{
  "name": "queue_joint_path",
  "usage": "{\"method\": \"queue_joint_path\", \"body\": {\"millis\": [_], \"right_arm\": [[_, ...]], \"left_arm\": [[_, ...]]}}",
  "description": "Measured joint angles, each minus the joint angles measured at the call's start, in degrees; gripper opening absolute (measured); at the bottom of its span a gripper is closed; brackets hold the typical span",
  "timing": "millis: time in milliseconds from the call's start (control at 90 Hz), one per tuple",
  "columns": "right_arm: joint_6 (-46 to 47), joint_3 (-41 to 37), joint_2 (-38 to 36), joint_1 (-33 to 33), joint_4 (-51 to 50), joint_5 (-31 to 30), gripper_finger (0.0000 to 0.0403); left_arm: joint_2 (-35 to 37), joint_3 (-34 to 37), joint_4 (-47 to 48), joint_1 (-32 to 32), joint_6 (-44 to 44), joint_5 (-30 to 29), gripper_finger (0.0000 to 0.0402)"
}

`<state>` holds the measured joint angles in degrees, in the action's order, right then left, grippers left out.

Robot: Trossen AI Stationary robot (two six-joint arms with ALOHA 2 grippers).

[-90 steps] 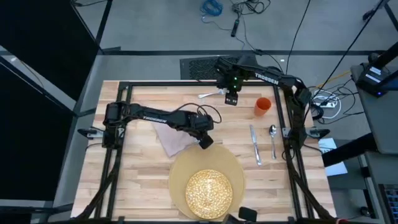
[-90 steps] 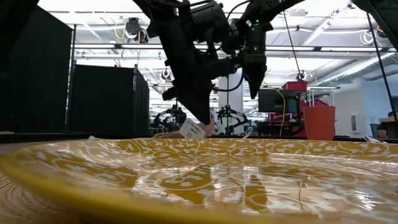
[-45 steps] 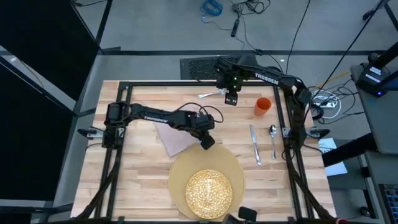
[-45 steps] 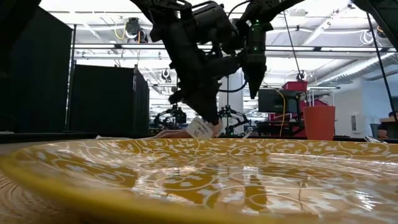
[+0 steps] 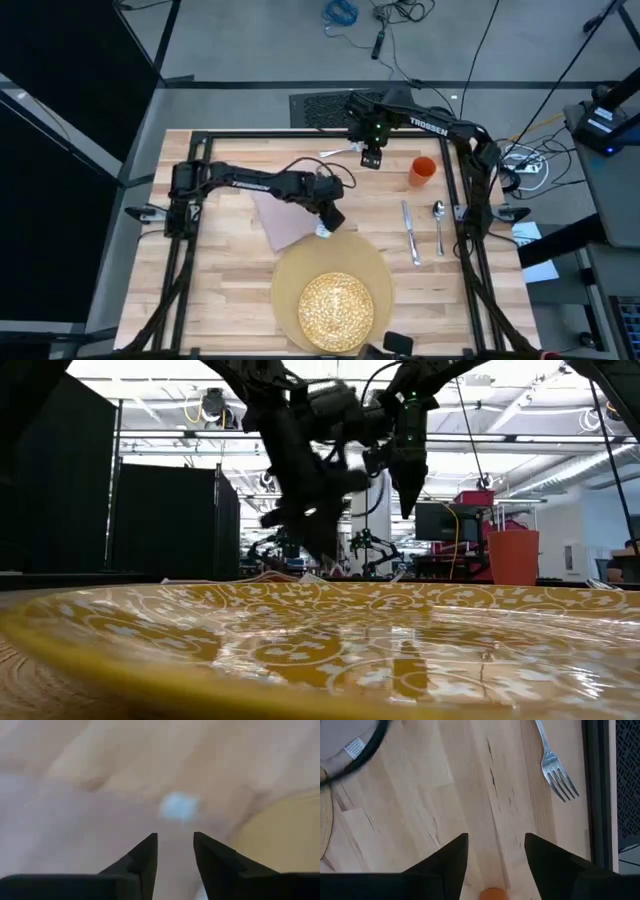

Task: Set table place
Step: Fold the brown table napkin

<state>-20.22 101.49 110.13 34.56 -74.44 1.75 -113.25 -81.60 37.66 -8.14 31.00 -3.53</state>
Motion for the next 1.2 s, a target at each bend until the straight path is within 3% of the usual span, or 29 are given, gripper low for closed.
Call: {"method": "queue_joint_path", "body": {"millis": [311,489,700,844,978,1200], "right_arm": [[-0.62,0.00,0.00,1.43,1.31,-0.19,0.0183],[-0.57,0.00,0.00,0.45,2.84,1.67,0.0183],[-0.17,0.00,0.00,-6.76,4.15,10.42,0.0183],[4.63,0.02,0.51,-16.15,11.29,10.65,0.0183],[6.54,0.02,2.53,-23.38,14.74,10.52,0.0183],[12.28,0.02,7.22,-26.09,16.99,10.48,0.0183]], "left_arm": [[5.37,0.13,17.53,2.53,-4.58,-11.25,0.0115],[13.58,6.97,21.00,5.43,-4.42,-19.11,0.0115],[30.11,25.06,14.42,5.63,-1.72,-18.87,0.0115],[38.48,37.08,2.49,2.94,-2.29,-10.85,0.0115],[39.20,42.97,-4.18,0.68,-6.62,-4.91,0.0115],[33.42,45.05,-4.76,-3.22,-11.23,-3.91,0.0115]]}}
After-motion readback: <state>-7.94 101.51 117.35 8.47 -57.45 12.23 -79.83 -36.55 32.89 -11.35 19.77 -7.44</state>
